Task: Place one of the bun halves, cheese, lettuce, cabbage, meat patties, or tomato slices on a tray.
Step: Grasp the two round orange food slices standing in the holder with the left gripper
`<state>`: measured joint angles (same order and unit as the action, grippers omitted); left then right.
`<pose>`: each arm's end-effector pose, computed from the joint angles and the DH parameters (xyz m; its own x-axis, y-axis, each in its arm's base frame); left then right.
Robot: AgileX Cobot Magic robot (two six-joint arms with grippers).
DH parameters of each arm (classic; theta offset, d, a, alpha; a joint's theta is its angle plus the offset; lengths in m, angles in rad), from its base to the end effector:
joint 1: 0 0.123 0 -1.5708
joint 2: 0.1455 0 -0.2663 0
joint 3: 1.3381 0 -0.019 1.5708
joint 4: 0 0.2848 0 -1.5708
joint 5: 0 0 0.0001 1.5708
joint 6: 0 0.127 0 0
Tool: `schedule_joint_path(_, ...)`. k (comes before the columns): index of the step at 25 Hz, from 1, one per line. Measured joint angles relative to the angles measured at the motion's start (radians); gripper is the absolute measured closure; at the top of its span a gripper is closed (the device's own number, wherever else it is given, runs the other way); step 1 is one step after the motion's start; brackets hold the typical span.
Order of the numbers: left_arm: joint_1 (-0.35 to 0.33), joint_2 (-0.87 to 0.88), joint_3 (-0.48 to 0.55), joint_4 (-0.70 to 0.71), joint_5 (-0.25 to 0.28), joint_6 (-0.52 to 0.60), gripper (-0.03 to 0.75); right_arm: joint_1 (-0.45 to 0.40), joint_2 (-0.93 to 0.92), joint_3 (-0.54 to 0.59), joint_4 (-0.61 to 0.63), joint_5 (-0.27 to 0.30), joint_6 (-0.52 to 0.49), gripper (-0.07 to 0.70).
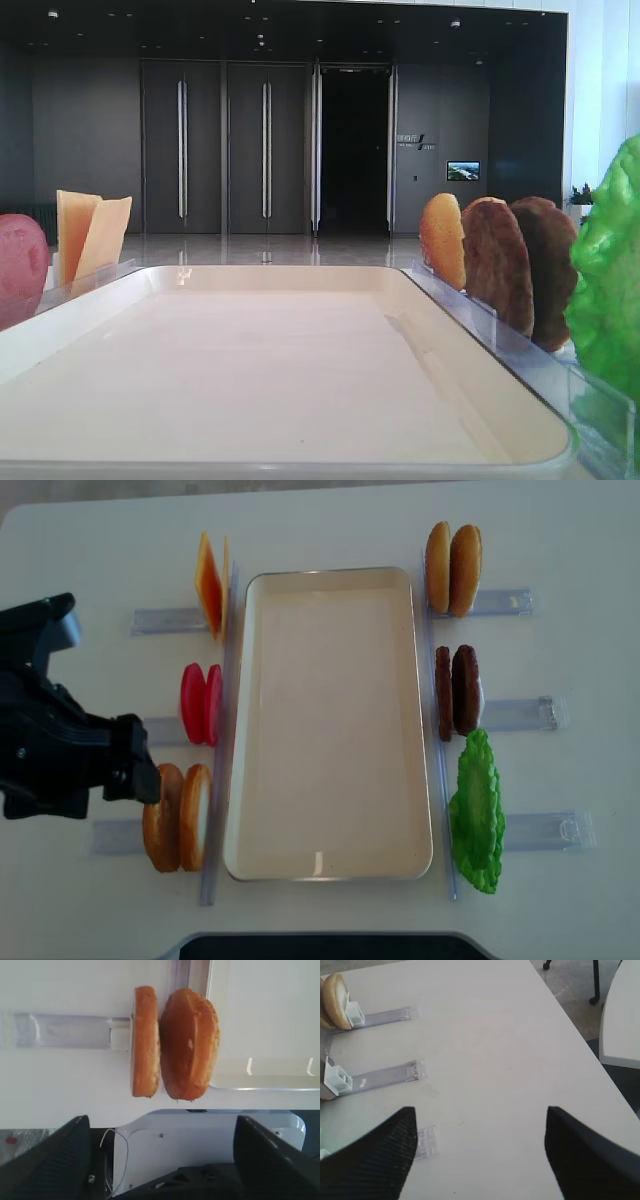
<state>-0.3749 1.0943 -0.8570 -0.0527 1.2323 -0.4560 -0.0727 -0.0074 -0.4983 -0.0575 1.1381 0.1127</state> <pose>0.2039 -0.0870 0.2264 -0.9842 -0.1022 -0.1448 -0.0836 0.9881 -0.1290 0.0696 -0.0117 0.2688 -0.5043 0.1253 -0.8544 0.1623 0.9855 0.0487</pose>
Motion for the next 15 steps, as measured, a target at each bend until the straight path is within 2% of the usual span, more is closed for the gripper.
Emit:
schedule_joint_path(3,-0.073,0.049,0.000,0.002,0.000,-0.083,0.024,0.000,0.000,0.000,0.000,0.000,0.000,0.097)
schedule_joint_path(6,-0.116,0.094,0.000,0.004,-0.001,-0.118,0.024,0.000,0.000,0.000,0.000,0.000,0.000,0.097)
schedule_joint_path(15,-0.131,0.203,0.000,-0.027,-0.026,-0.145,0.024,0.000,0.000,0.000,0.000,0.000,0.000,0.097)
